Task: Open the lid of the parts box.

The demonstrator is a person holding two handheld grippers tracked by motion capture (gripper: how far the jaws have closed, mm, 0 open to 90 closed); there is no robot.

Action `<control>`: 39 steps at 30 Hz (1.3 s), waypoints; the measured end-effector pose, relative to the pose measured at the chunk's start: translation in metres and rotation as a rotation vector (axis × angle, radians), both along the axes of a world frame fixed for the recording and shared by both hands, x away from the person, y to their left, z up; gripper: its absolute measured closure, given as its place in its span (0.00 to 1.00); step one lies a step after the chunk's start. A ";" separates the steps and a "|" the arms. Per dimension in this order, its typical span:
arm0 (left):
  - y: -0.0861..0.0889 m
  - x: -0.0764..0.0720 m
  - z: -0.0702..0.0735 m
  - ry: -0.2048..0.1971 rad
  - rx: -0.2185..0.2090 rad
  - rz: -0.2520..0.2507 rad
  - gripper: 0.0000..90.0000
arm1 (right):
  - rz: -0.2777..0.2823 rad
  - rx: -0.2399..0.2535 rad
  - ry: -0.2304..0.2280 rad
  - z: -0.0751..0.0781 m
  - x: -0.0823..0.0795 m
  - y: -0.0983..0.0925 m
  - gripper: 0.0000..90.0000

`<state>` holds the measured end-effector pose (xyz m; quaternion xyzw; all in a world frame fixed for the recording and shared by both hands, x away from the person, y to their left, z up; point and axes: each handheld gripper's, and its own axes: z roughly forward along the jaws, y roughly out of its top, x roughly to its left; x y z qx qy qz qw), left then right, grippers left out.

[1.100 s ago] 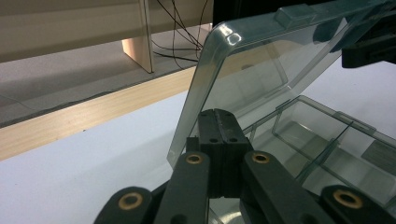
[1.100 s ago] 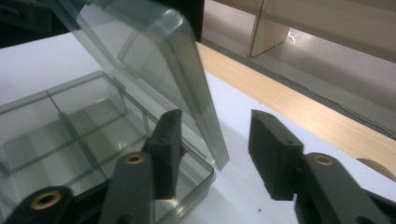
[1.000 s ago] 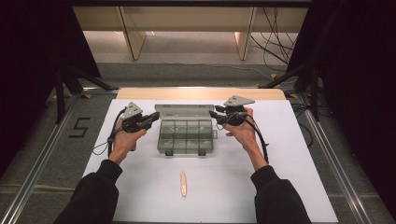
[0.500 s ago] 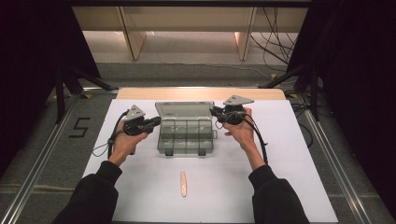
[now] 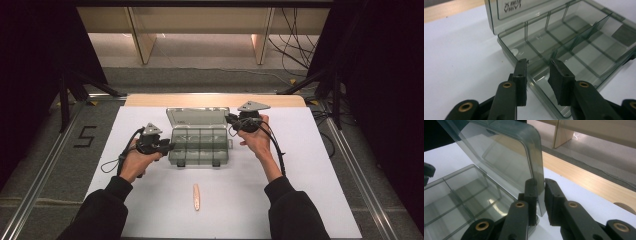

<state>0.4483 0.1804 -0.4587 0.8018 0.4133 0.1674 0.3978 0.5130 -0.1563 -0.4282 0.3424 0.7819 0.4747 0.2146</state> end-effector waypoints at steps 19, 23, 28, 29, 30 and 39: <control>0.003 0.002 -0.011 0.073 0.030 0.013 0.80 | -0.105 -0.053 0.054 0.011 0.014 0.010 0.94; 0.003 0.002 -0.012 0.063 0.028 0.022 0.80 | -0.115 -0.058 0.069 0.013 0.016 0.011 0.94; 0.003 0.002 -0.012 0.063 0.023 0.028 0.80 | -0.124 -0.068 0.089 0.015 0.020 0.012 0.94; 0.003 0.002 -0.012 0.063 0.023 0.029 0.80 | -0.124 -0.068 0.089 0.015 0.020 0.012 0.94; 0.003 0.002 -0.012 0.064 0.024 0.029 0.80 | -0.136 -0.063 0.109 0.016 0.020 0.013 0.94; 0.003 0.002 -0.012 0.063 0.020 0.029 0.81 | -0.163 -0.062 0.134 0.016 0.027 0.016 0.94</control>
